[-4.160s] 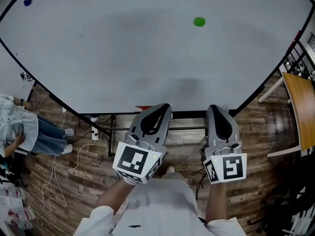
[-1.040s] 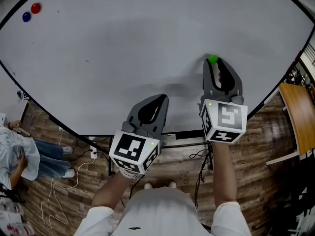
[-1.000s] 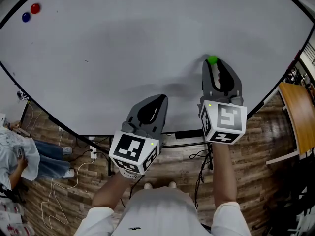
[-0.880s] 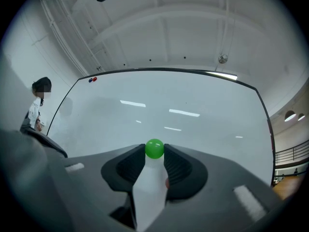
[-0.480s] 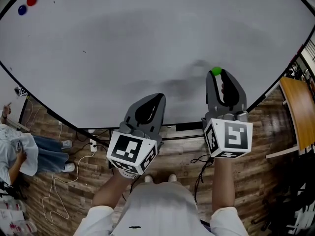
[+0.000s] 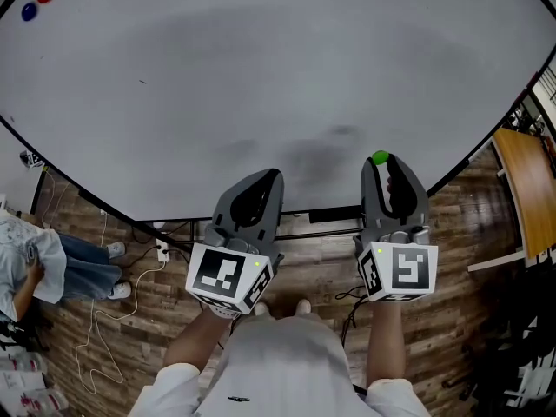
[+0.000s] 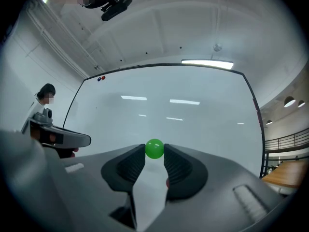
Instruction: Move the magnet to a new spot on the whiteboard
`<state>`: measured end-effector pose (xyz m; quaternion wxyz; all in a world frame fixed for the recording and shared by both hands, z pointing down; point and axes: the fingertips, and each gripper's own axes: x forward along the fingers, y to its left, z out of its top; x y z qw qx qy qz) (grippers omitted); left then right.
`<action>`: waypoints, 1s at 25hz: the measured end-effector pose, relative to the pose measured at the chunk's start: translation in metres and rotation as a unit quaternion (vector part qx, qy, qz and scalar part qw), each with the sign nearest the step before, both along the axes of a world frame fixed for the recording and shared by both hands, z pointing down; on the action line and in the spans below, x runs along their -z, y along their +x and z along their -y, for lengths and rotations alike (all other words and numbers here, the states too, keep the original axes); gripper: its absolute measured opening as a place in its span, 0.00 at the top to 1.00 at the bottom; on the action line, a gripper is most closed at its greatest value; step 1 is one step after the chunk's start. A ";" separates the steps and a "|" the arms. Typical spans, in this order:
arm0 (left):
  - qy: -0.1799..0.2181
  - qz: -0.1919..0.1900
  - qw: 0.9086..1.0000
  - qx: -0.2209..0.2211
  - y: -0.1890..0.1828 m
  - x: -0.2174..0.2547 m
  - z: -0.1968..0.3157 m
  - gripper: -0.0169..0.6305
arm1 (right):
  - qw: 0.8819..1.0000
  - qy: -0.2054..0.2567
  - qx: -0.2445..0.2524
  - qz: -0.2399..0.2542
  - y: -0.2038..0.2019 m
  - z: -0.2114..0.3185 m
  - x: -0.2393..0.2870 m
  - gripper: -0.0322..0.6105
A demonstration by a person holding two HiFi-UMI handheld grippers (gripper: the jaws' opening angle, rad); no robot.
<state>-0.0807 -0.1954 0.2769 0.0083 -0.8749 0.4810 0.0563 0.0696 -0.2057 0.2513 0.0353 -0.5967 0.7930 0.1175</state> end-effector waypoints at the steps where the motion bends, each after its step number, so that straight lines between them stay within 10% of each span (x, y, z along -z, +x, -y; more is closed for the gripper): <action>1: 0.000 0.002 1.000 0.001 0.000 -0.002 -0.001 0.96 | 1.000 -0.004 0.002 0.004 -0.001 -0.002 -0.005 0.75; 25: -0.028 0.009 1.000 -0.004 0.007 -0.034 -0.002 0.96 | 0.999 -0.015 -0.005 0.027 0.009 -0.012 -0.050 0.75</action>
